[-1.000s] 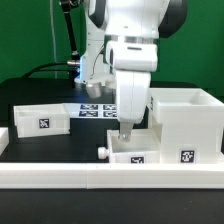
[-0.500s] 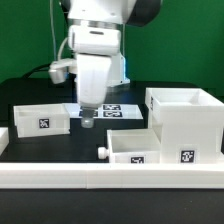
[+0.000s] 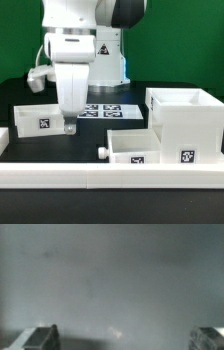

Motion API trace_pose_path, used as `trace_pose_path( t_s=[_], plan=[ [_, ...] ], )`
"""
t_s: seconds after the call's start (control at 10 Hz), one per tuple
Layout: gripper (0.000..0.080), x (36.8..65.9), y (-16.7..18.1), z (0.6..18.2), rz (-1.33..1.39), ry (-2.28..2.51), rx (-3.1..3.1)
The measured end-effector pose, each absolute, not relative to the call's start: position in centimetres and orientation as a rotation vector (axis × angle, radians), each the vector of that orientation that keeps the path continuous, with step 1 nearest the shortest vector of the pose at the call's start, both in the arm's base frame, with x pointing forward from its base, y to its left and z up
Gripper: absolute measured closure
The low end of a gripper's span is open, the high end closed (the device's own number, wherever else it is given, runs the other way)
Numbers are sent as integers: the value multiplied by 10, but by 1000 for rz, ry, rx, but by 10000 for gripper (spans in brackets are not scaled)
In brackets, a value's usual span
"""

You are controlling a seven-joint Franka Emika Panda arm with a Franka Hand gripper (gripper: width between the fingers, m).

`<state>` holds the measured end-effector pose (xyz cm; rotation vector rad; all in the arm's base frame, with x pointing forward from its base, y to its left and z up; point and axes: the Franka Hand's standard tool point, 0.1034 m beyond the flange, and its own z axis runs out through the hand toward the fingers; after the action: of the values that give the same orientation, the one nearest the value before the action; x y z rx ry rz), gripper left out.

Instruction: Assemble drawer

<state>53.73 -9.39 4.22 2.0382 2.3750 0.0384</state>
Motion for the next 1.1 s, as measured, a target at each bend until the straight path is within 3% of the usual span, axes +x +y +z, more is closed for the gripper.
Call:
trace_pose_path(
  t_s=[0.3,0.6,1.1],
  plan=[
    [150,547,-95,28,115,2493,2049],
    [150,566,-66,20,138,2502,2069],
    [150,566,-63,18,135,2490,2088]
  ],
)
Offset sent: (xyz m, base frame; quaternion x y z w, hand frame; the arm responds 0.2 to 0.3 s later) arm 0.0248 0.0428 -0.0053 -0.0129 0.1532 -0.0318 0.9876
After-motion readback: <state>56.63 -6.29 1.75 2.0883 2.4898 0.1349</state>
